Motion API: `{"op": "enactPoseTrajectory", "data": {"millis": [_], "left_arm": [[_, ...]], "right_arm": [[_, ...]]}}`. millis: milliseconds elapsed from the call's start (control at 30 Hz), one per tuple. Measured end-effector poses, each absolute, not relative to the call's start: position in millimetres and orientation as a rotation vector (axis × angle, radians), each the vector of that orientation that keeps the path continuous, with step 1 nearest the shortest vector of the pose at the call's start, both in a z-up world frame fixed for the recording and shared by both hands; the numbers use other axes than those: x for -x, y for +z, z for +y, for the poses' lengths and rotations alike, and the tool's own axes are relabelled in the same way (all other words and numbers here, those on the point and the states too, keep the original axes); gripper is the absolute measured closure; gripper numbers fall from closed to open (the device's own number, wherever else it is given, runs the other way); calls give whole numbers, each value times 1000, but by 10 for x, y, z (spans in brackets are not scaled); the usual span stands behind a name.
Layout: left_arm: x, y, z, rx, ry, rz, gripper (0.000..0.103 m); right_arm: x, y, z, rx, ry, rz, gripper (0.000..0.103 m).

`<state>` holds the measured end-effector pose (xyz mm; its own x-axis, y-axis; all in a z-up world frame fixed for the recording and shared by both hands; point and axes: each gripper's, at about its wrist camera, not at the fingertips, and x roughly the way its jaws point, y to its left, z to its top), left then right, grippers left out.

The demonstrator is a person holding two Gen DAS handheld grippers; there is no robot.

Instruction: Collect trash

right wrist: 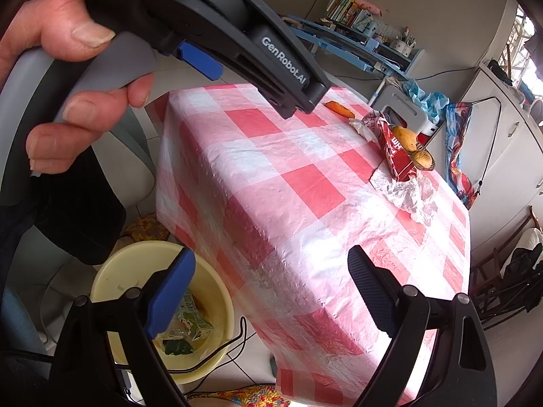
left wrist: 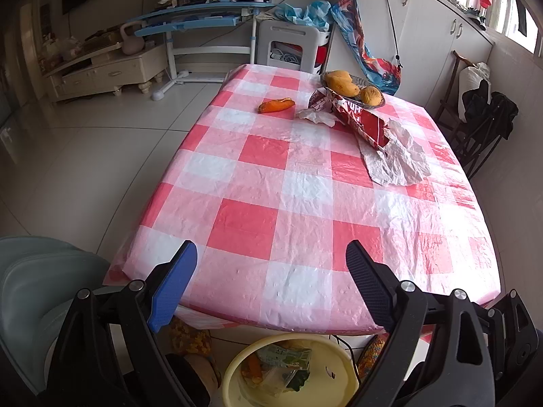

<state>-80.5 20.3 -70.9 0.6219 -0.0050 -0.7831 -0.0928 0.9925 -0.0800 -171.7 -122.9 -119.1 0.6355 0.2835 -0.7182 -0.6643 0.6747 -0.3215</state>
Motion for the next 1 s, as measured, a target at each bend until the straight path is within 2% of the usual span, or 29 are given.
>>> {"op": "enactPoseTrajectory", "data": {"millis": [600,1000], "left_arm": [[621,-671,328,186,31,913,17],[-106,-669,262,241,-20,932,17]], "right_arm": [[1488,-1031,-1307,603,557,664,16],[769,-872,-1555,537,507,661,16]]}}
